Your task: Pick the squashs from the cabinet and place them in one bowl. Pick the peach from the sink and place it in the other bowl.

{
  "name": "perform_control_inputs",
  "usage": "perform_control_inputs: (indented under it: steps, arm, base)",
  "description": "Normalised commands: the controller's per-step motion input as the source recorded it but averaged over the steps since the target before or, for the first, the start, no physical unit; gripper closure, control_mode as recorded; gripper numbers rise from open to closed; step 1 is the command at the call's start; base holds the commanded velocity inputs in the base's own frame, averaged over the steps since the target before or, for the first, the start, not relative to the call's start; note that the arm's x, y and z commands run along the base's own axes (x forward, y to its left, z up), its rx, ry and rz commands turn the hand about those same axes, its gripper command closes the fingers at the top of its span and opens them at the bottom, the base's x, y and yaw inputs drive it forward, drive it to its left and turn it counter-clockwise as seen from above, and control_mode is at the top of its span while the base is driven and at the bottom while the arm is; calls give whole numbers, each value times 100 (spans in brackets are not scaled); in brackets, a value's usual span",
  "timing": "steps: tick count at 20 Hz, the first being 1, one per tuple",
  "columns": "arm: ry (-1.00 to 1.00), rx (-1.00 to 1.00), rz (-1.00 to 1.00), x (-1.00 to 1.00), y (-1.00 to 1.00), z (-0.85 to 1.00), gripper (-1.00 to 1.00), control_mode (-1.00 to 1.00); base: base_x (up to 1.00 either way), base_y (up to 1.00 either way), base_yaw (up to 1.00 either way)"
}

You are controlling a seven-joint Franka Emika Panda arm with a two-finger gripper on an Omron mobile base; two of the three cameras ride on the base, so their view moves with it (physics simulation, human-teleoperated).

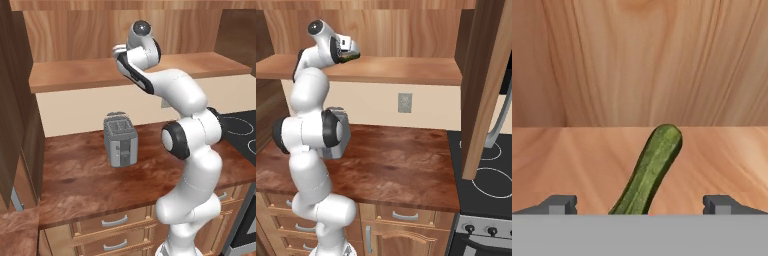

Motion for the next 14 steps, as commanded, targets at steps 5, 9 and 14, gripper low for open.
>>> perform_control_inputs:
  steps: [5,9,14]
  arm:
    - [4,0,-5,33,0,0,-100,-100]
    - [0,0,-9,21,0,0,-100,-100]
    - [0,2,-5,3,0,6,-100,-100]
  base:
    - [0,0,0]
    - [0,0,0]
    - [0,0,0]
